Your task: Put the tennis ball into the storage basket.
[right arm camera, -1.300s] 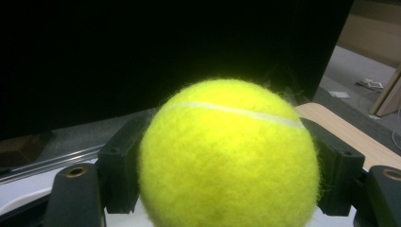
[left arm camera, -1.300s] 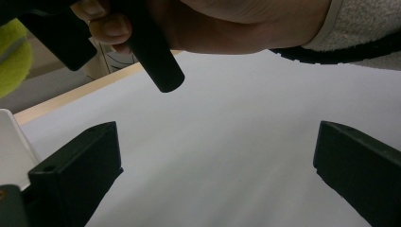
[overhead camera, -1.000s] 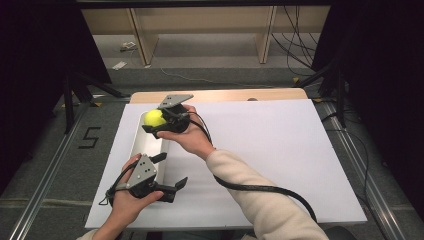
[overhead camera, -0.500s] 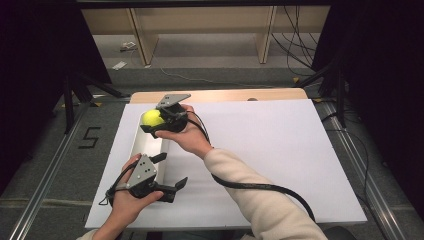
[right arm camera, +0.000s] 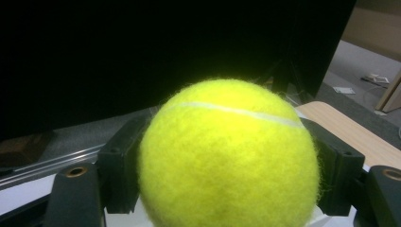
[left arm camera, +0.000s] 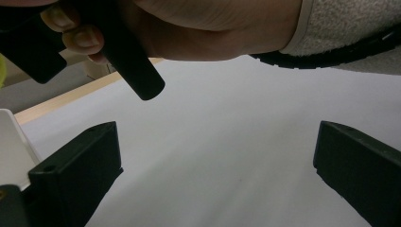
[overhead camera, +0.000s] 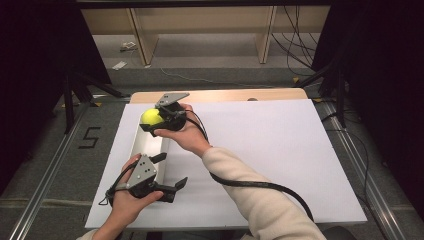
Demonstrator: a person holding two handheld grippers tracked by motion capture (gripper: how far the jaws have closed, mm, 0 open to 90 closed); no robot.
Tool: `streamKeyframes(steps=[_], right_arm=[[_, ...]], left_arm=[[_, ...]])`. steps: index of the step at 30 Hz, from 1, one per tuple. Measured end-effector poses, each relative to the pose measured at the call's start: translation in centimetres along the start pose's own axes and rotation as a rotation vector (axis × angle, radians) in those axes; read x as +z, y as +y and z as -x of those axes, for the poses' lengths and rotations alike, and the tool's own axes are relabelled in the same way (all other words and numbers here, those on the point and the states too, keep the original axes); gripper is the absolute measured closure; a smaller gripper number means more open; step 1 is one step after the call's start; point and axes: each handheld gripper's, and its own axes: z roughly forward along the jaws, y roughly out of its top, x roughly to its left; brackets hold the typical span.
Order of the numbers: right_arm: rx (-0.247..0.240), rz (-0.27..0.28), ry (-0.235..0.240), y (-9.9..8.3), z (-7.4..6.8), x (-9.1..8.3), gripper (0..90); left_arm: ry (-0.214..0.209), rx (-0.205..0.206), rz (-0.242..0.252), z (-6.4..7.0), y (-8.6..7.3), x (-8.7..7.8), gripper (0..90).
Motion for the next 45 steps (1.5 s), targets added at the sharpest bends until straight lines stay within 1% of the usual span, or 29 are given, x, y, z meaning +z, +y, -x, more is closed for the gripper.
streamKeyframes(steps=[4,6,9,15,24,45], right_arm=[[0.005,-0.009,0.004,-0.1,0.0,0.2,26.6],[0.007,-0.005,0.002,-0.1,0.0,0.3,26.6],[0.003,-0.015,0.010,-0.2,0.0,0.5,26.6],[0.007,-0.018,0.020,-0.4,0.0,1.0,26.6],[0.007,-0.043,0.037,-0.7,0.1,1.4,26.6],[0.011,-0.070,0.053,-1.4,0.1,2.7,26.6]], left_arm=[[0.000,-0.001,0.000,0.0,0.0,0.0,1.1],[0.000,-0.002,0.002,0.0,0.0,0.0,1.2],[-0.001,-0.002,0.002,0.0,0.0,0.0,1.1],[-0.002,0.002,0.000,0.0,0.0,0.0,1.2],[-0.003,0.006,-0.002,0.1,0.0,-0.1,1.1],[-0.005,0.003,0.001,0.2,0.0,-0.1,1.1]])
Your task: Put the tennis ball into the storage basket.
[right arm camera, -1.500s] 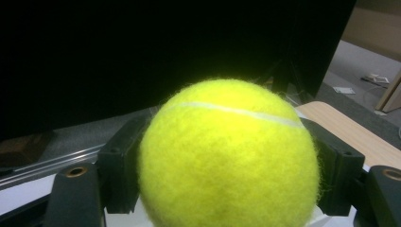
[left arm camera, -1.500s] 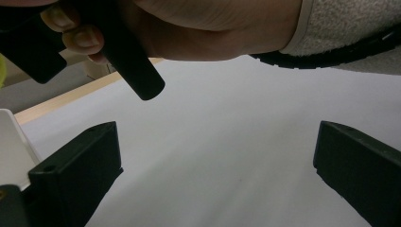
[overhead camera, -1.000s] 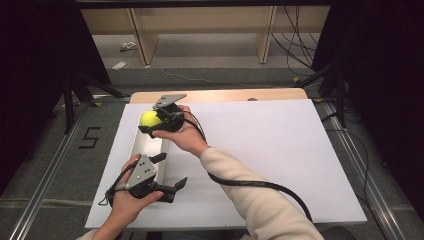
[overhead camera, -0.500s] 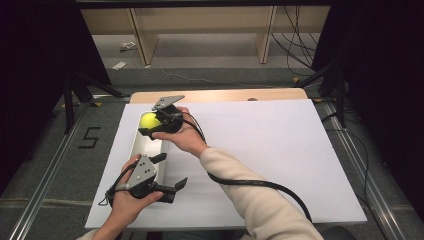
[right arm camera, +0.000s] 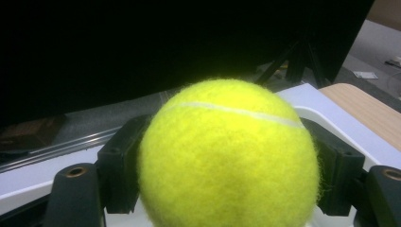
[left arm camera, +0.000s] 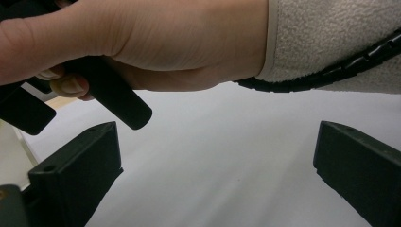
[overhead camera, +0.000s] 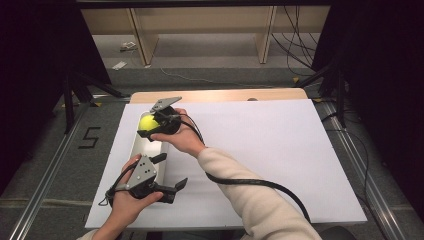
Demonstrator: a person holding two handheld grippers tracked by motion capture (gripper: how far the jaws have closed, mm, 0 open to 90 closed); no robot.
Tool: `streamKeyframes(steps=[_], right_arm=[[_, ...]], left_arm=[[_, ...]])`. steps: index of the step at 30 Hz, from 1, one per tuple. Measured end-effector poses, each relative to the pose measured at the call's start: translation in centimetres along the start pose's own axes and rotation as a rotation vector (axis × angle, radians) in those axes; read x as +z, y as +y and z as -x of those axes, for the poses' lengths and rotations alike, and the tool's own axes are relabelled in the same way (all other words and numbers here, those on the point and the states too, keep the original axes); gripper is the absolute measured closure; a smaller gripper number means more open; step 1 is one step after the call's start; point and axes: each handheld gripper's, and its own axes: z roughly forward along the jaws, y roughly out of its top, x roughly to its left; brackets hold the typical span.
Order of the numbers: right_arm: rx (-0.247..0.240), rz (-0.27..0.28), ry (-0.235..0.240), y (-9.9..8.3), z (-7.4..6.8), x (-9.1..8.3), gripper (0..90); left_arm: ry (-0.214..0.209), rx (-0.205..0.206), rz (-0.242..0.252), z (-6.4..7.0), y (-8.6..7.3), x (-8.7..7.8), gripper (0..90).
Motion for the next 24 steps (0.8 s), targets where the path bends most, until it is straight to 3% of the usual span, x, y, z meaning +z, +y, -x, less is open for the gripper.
streamKeyframes(steps=[24], right_arm=[[-0.005,-0.044,0.022,-1.1,-0.3,1.3,26.5]], left_arm=[[-0.006,0.003,-0.002,0.1,0.0,0.1,1.1]])
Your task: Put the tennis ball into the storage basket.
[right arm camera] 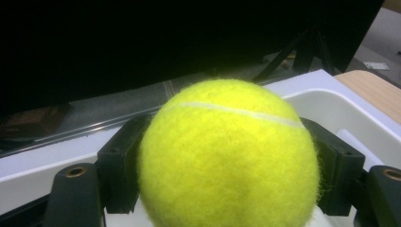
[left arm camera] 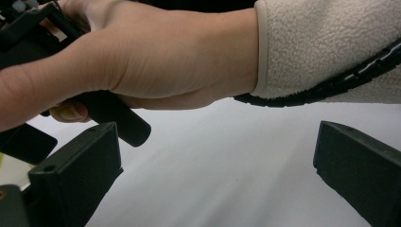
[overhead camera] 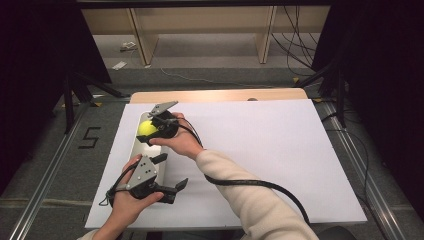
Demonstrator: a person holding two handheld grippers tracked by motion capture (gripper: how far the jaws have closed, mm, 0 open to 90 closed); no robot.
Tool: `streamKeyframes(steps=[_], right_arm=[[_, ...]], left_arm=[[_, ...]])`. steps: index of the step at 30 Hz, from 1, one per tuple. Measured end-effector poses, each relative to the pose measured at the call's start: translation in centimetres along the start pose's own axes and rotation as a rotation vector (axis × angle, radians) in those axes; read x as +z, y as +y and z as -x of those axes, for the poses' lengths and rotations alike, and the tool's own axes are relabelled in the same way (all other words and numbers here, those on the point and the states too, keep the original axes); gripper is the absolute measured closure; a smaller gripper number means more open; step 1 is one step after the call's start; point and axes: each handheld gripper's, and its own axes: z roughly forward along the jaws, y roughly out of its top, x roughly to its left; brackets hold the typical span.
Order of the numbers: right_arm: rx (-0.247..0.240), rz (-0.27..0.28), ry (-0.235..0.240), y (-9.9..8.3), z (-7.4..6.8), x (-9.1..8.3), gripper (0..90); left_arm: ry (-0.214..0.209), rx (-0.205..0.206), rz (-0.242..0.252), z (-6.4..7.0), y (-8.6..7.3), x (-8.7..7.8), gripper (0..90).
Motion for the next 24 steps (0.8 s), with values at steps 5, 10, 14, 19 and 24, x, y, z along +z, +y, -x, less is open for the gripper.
streamKeyframes(steps=[5,10,14,19,24], right_arm=[[0.001,-0.007,0.006,-0.14,-0.06,0.24,26.5],[-0.002,-0.013,0.009,-0.24,-0.15,0.46,26.5],[-0.006,-0.021,0.008,-0.44,-0.10,0.66,26.5],[-0.002,-0.024,0.009,-0.55,-0.23,0.83,26.5],[0.002,-0.022,0.014,-0.54,-0.28,0.94,26.4]], left_arm=[[0.000,0.000,0.000,0.00,0.00,-0.01,1.1],[0.000,-0.001,-0.001,0.01,-0.01,0.00,1.2],[0.000,-0.001,-0.001,0.02,-0.01,0.00,1.2],[-0.001,-0.001,-0.001,0.02,-0.02,0.01,1.2],[-0.001,-0.002,-0.001,0.01,-0.02,0.01,1.2]])
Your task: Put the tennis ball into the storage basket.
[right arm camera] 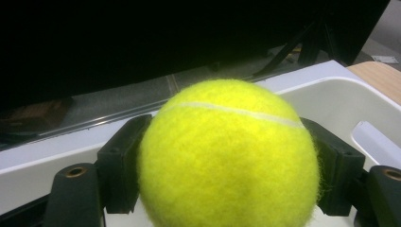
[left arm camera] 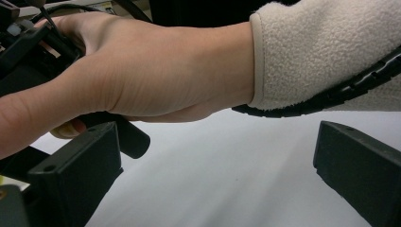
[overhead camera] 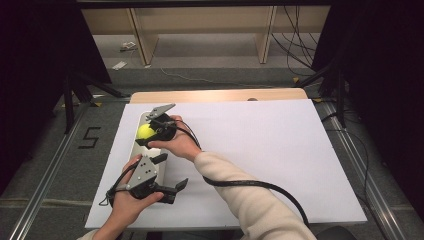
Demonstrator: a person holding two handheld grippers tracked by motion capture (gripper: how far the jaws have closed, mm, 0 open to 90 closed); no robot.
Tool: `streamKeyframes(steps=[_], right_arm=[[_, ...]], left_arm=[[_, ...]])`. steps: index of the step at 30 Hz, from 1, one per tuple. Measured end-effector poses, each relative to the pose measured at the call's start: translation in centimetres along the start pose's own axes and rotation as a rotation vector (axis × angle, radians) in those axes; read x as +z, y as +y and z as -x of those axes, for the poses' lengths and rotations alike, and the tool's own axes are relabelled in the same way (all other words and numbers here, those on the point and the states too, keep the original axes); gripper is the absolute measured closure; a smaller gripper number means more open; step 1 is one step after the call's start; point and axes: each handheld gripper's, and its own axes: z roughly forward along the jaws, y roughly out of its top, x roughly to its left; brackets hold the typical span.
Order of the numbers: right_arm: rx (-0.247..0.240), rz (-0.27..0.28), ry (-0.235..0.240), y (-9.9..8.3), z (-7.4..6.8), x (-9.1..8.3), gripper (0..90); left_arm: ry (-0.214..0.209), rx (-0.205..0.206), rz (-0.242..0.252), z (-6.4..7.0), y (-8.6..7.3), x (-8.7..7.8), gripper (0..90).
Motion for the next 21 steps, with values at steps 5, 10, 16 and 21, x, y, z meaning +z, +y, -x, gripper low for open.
streamKeyframes(steps=[5,10,16,21], right_arm=[[0.006,-0.004,0.003,-0.26,-0.07,0.16,26.4],[0.008,-0.016,0.005,-0.42,-0.04,0.26,26.4],[0.013,-0.011,0.005,-0.58,0.00,0.40,26.3],[0.020,-0.021,0.007,-0.72,0.06,0.46,26.0]], left_arm=[[-0.001,0.001,0.000,0.02,0.01,0.00,1.2],[-0.001,0.000,0.000,0.01,0.00,0.01,1.2],[-0.001,0.000,0.000,-0.01,0.00,0.00,1.2],[-0.001,0.001,0.000,-0.02,0.00,0.00,1.2]])
